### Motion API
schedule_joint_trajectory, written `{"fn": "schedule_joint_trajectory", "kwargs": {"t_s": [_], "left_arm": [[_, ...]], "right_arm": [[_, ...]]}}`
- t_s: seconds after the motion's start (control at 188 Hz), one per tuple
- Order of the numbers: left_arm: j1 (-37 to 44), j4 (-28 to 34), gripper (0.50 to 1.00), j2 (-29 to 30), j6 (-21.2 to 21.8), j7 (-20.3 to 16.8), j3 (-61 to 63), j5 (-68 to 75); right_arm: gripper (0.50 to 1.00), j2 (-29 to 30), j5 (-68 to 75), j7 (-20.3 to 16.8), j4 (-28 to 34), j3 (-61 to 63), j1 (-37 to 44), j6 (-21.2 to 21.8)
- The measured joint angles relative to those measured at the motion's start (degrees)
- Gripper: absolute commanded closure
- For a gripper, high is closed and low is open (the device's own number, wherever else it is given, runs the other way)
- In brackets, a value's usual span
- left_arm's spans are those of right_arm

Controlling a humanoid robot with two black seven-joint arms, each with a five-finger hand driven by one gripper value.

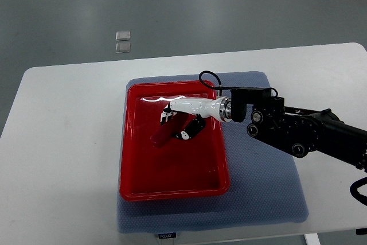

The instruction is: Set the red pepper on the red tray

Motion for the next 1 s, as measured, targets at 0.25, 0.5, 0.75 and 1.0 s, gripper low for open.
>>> {"fn": "schedule_joint_trajectory", "kwargs": {"t_s": [0.25,0.5,0.75,1.0], "left_arm": [[0.03,0.10,0.500,0.00,0.00,0.00,0.09,-0.01],[0.03,0.11,0.500,0.00,0.00,0.00,0.09,-0.01],[0.03,0.31,0.500,0.00,0.00,0.00,0.09,-0.01],[0.03,0.23,0.500,0.00,0.00,0.00,0.09,-0.01]], "right_arm": [[0.589,-0.19,0.13,0.05,-0.18,0.03,-0.47,-0.12],[0.587,-2.09,1.18,0.11,-0.08,1.17,0.03,-0.10],[0.589,-4.21,9.25,0.09,0.25,11.69,0.33,0.78],[0.587,-4.22,42.31,0.07,-0.19,27.61,-6.18,0.50]]}}
